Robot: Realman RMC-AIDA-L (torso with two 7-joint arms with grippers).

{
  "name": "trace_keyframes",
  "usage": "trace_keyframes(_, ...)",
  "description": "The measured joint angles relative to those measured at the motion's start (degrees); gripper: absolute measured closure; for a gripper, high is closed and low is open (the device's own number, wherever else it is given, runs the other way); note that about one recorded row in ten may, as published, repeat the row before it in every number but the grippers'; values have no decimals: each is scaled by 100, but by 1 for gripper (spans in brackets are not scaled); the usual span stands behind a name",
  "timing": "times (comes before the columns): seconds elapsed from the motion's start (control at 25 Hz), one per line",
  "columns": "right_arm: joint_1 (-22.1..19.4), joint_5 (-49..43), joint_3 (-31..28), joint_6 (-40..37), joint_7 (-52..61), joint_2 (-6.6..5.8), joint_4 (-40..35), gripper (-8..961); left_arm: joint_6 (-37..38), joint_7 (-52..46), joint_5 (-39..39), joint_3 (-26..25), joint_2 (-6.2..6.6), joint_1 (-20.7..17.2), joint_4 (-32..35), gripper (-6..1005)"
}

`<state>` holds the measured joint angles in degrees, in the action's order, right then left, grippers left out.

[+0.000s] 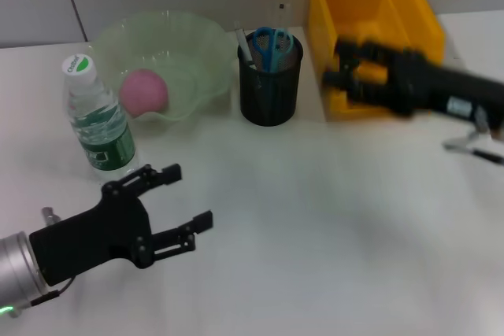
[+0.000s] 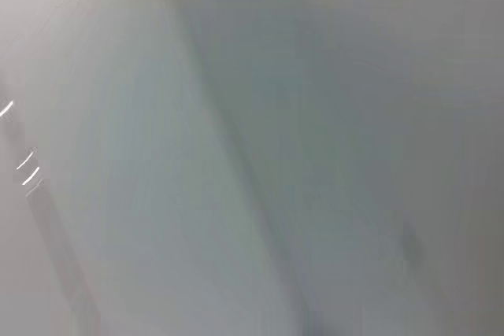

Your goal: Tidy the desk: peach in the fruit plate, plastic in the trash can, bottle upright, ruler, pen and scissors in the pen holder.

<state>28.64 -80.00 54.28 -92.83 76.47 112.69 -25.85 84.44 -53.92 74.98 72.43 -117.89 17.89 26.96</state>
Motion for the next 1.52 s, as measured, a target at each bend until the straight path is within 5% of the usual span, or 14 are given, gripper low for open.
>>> trace_keyframes(0.12, 65, -1011, -48, -294, 191, -141, -14, 136, 100, -423, 262, 20, 55, 130, 29, 139)
trace_keyframes(0.48, 127, -2502, -58, -471, 351, -177, -60, 137, 476, -1476, 1048, -25, 210, 573, 53, 139)
trace_keyframes(1.52, 116, -2626, -67, -410, 348, -117, -60, 136, 574, -1749, 1403, -55, 303, 698, 268, 139)
